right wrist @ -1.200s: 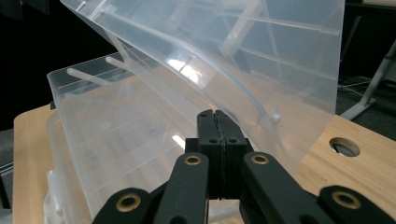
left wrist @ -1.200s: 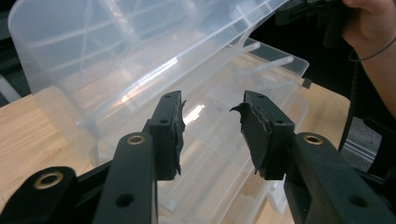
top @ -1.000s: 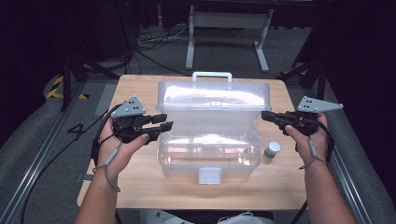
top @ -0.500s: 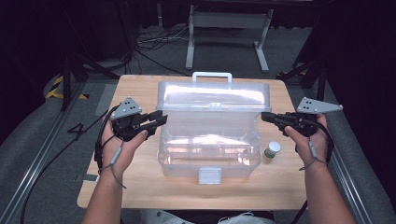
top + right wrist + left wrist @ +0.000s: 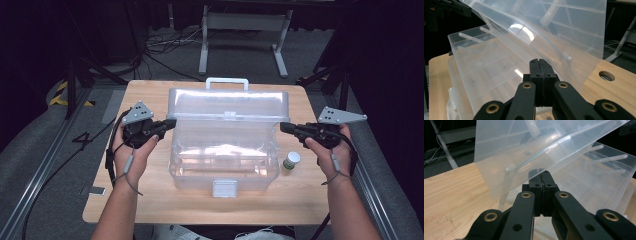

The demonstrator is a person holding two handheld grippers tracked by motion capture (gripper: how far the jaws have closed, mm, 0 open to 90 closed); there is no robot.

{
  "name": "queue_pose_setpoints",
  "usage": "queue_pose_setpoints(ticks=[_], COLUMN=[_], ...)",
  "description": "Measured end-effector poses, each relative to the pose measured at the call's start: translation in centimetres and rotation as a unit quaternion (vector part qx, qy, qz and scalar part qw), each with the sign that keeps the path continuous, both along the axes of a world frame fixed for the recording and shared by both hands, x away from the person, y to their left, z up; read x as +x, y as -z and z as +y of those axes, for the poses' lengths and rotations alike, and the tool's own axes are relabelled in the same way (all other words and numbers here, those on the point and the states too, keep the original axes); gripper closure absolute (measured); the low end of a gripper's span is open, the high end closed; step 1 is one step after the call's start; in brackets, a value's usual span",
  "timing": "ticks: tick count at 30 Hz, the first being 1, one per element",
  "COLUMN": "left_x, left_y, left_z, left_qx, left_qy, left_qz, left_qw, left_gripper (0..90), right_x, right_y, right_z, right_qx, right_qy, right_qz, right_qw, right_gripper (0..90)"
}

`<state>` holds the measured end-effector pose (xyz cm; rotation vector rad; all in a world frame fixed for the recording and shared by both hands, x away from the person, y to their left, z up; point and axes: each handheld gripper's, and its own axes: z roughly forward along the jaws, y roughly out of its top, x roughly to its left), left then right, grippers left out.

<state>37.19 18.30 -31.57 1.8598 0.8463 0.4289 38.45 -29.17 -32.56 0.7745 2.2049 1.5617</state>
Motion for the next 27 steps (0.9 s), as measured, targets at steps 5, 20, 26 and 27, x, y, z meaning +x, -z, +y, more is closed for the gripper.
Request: queue_pose_setpoints(ticks=[5, 20, 26, 27], left_x=[0.3, 0.8, 0.8, 0.8], left_y=[0.1, 0.0, 0.0, 0.0], left_z=[-0.1, 0.0, 0.0, 0.0], left_qx=[-0.002, -0.006, -0.006, -0.007], left_qy=[0.001, 0.005, 0.006, 0.007], left_qz=[-0.002, 0.004, 0.006, 0.006], left_qw=[1.0000, 1.0000, 0.9999, 0.9999], left_gripper=[89.8, 89.8, 89.7, 89.7], right_x=[-0.3, -1.9, -1.6, -1.5], right_y=[0.0, -0.6, -0.2, -0.1], right_z=[-0.4, -1.1, -0.4, -0.2], right_qx=[0.001, -0.030, -0.027, -0.026], right_qy=[-0.003, 0.057, 0.099, 0.104], right_qz=[0.008, -0.004, -0.020, -0.023], right_qw=[1.0000, 0.9979, 0.9945, 0.9940], right_gripper=[90.0, 67.5, 55.0, 53.9])
